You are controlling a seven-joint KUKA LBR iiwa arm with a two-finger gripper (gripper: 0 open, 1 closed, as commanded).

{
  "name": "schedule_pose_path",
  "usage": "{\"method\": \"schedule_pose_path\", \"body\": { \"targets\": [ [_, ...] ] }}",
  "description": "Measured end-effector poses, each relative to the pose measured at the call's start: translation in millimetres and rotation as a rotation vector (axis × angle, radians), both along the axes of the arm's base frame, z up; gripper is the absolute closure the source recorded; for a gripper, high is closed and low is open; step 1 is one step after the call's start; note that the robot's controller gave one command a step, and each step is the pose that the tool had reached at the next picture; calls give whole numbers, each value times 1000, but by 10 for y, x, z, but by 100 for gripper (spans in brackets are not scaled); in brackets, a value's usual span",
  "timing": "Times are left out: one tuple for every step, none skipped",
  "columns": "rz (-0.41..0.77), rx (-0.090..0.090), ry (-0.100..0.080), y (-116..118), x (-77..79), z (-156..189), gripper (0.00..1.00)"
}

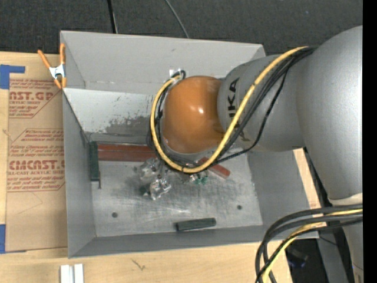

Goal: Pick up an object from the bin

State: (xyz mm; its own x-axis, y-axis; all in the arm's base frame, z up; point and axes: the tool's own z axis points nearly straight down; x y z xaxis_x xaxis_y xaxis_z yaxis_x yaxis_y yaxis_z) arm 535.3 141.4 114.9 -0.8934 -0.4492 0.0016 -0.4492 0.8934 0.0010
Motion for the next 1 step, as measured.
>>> {"method": "schedule_pose_path", "body": {
  "targets": [
    [1, 1, -4, 4, 7, 229, 100]
  ]
}}
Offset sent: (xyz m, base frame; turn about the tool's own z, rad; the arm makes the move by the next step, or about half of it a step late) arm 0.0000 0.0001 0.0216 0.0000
